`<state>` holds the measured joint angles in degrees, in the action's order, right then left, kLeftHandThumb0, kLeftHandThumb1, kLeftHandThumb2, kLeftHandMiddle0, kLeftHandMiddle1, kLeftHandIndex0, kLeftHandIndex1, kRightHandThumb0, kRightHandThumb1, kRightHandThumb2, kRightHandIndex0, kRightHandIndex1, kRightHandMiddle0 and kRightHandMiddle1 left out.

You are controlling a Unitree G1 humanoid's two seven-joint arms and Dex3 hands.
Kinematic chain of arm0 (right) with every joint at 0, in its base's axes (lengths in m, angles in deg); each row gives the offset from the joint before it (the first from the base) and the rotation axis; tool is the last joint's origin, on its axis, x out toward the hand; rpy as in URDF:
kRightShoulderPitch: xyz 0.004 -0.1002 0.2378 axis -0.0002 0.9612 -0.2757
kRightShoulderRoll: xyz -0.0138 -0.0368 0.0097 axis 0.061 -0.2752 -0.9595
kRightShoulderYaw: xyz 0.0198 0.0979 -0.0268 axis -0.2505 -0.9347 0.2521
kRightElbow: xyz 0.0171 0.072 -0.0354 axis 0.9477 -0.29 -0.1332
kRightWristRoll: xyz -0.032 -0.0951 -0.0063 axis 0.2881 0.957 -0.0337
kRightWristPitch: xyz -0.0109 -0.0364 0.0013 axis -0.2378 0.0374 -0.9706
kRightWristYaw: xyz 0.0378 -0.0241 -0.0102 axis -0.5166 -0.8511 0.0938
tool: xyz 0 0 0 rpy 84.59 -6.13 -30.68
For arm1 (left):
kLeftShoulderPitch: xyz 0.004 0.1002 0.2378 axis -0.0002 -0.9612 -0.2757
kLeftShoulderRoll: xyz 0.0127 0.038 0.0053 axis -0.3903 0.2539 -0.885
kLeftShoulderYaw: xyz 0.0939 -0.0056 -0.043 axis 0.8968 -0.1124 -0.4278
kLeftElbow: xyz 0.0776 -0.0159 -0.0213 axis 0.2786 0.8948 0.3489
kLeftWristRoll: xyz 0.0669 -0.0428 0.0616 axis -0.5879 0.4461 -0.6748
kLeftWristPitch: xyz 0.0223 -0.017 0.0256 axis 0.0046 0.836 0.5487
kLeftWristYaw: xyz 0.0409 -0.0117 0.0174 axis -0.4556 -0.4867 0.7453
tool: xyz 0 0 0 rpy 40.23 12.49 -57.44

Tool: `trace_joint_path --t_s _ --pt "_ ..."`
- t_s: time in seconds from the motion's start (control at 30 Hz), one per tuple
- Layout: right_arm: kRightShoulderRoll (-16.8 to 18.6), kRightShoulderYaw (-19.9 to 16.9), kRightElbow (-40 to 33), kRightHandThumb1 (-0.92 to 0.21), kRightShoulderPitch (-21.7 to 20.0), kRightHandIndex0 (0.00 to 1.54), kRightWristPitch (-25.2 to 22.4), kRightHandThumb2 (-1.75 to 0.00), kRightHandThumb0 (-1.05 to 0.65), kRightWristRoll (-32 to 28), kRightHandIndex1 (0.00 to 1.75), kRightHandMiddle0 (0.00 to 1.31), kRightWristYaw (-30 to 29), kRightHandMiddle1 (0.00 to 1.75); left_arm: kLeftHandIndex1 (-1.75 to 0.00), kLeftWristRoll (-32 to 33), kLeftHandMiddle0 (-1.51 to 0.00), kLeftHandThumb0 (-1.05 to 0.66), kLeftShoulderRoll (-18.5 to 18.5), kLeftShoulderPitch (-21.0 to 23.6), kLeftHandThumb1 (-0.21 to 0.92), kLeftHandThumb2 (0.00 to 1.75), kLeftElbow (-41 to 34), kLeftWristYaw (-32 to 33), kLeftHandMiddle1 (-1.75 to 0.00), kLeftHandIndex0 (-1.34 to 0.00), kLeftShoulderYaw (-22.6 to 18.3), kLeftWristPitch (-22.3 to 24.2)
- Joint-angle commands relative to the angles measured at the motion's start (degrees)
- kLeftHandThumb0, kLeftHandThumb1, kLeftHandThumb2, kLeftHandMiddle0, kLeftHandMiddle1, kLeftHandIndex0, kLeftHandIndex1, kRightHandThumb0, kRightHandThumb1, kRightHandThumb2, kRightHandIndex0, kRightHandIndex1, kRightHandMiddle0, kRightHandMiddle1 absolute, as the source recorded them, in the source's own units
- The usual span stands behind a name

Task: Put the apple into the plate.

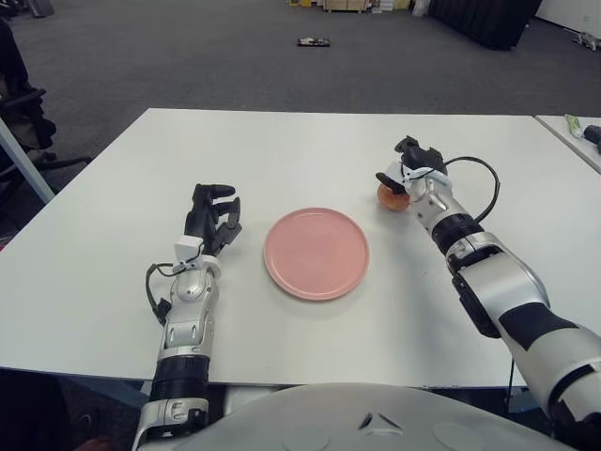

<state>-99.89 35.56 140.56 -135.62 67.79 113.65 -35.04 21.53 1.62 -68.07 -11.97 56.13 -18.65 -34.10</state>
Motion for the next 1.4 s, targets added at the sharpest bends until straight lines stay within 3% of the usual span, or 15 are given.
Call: trace_joint_path --t_s 0.0,0.23,0.37,0.53,0.87,1.17,1.37 --pt "0.4 -1.3 1.7 -0.61 -3.7 0.0 2.0 -0.94 -0.61 -1.1 0.85 0.0 -1.1 0.8 -1.75 -0.1 -0.37 -0.35 -0.7 1.8 0.92 0.53 0.7 0.1 -1.5 -0.19 -0.2 -0.3" --pt "0.4 -3.9 5.9 -0.61 -11.7 0.0 2.5 -0.91 -0.65 -3.3 0.79 0.0 0.8 0.7 -1.75 -0.3 -0.37 -0.35 -0.7 2.5 0.92 0.53 0.8 0.4 -1.48 -0.19 -0.2 -1.1" --pt "-0.6 -3.8 9.3 -0.63 -18.1 0.0 1.3 -0.85 -0.69 -2.8 0.7 0.0 4.6 0.64 -1.75 -0.3 -0.37 -0.35 -0.8 2.7 0.92 0.53 0.2 0.5 -1.47 -0.19 -0.3 -1.2" --pt "-1.5 -2.8 11.5 -0.66 -21.8 0.0 -0.1 -0.81 -0.72 -1.5 0.62 0.0 7.4 0.57 -1.75 -0.6 -0.38 -0.35 -1.3 3.1 0.92 0.53 0.3 0.4 -1.46 -0.19 -0.3 -1.3" --pt "-2.4 2.0 13.5 -0.69 -23.4 0.0 -1.4 -0.77 -0.74 2.9 0.46 0.0 9.8 0.37 -1.75 0.2 -0.41 -0.35 -1.4 4.4 0.92 0.53 -0.4 0.0 -1.43 -0.19 -0.2 -0.4" --pt "-0.8 2.8 12.9 -0.69 -23.3 0.0 -3.6 -0.76 -0.73 2.8 0.36 0.0 10.9 0.32 -1.75 0.5 -0.42 -0.35 -1.7 6.5 0.92 0.53 0.5 -0.5 -1.4 -0.19 -0.1 -0.5" --pt "-0.4 2.4 12.8 -0.68 -21.4 0.0 -3.4 -0.76 -0.74 2.3 0.36 0.0 9.7 0.32 -1.75 -0.4 -0.43 -0.35 -3.6 13.7 0.92 0.53 1.6 -1.1 -1.39 -0.19 0.2 0.0"
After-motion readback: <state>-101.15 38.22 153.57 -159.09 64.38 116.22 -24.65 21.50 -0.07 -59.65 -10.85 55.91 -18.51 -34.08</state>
